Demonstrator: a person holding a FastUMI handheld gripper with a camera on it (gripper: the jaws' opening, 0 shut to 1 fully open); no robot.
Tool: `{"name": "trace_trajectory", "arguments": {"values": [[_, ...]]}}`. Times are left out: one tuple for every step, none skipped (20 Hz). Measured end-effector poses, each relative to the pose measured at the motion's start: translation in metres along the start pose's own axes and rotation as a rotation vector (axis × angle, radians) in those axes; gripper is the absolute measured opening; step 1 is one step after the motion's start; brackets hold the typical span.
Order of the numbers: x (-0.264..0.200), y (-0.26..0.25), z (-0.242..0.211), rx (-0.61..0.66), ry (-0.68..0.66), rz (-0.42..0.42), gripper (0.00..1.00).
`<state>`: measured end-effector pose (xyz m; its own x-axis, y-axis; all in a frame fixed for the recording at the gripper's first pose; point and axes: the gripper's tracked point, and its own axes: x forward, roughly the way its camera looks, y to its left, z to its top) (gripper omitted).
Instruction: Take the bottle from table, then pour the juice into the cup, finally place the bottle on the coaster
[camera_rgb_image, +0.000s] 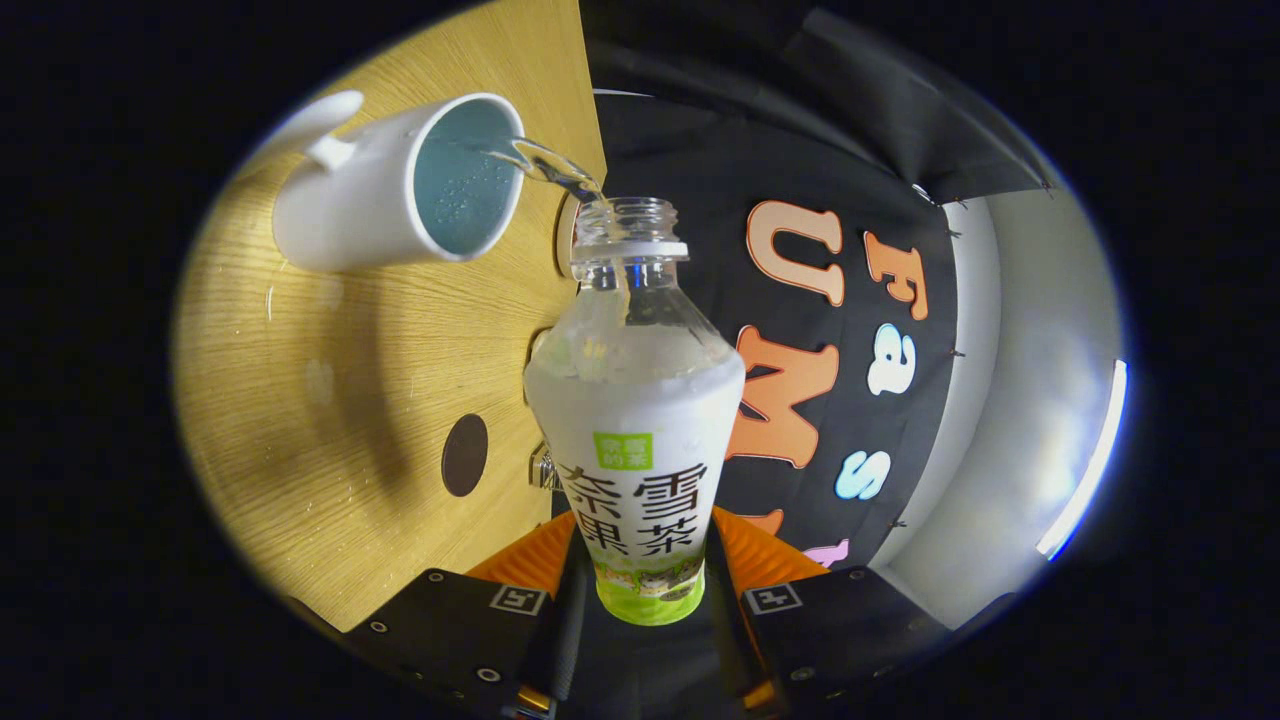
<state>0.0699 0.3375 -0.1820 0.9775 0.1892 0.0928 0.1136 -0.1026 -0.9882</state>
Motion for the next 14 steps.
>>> {"name": "trace_trajectory", "arguments": {"values": [[0.0006,-0.0009,-0.0007,-0.004,-0.002,0.002,0.57],[0.0003,-0.0021,-0.0006,-0.008,-0.003,0.000,0.57],[0.0004,-0.0025,-0.0008,-0.011,-0.003,0.000,0.57],[0.0008,-0.0028,-0.0021,-0.012,-0.004,0.000,0.57],[0.0015,-0.0029,-0.0026,-0.014,-0.003,-0.001,0.57],[0.0014,-0.0040,-0.0019,-0.017,-0.004,-0.004,0.57],[0.0018,-0.0041,-0.0021,-0.021,-0.005,-0.006,0.57],[0.0020,-0.0049,-0.0017,-0.026,-0.006,-0.011,0.57],[0.0038,-0.0052,-0.0026,-0.030,-0.006,-0.010,0.57],[0.0039,-0.0065,-0.0024,-0.034,-0.006,-0.011,0.57],[0.0032,-0.0092,-0.0027,-0.041,-0.007,-0.014,0.57],[0.0018,-0.0097,-0.0035,-0.047,-0.005,-0.012,0.57],[0.0021,-0.0081,-0.0035,-0.051,-0.006,-0.007,0.57],[0.0027,-0.0061,-0.0035,-0.058,-0.007,-0.004,0.57]]}}
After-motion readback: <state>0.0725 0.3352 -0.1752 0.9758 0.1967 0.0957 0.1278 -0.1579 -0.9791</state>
